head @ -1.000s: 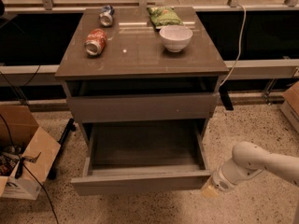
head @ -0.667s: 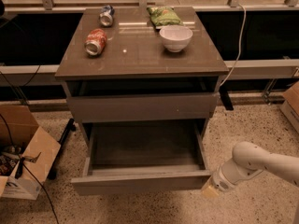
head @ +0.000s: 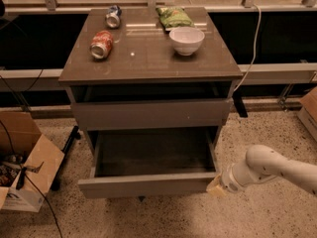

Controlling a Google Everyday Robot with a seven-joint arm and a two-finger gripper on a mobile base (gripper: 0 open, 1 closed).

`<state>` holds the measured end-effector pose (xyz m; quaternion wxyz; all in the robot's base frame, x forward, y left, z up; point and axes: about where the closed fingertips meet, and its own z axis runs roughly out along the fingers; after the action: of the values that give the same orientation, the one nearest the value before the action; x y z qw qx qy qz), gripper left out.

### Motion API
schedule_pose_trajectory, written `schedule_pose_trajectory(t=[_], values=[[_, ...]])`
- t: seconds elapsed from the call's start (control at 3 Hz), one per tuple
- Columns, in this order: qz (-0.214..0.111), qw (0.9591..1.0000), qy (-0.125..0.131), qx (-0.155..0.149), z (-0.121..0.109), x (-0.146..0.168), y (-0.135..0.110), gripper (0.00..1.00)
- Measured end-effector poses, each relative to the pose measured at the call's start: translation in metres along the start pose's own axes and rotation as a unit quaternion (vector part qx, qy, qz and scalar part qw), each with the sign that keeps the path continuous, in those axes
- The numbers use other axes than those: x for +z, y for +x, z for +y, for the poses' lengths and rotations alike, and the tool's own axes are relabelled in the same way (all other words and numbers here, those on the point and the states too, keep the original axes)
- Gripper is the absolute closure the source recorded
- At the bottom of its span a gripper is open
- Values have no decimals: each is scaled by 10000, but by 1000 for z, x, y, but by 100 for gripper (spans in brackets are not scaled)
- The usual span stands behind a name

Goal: Close middle drawer

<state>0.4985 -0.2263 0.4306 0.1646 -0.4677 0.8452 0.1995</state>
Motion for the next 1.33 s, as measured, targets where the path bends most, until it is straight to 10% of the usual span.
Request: schedule_pose_trajectory(t=[1.0, 1.33], values=[[-1148, 9904, 101, -766, -61, 4, -112, 100], [-1178, 9899, 218, -765, -71, -4, -116, 100]])
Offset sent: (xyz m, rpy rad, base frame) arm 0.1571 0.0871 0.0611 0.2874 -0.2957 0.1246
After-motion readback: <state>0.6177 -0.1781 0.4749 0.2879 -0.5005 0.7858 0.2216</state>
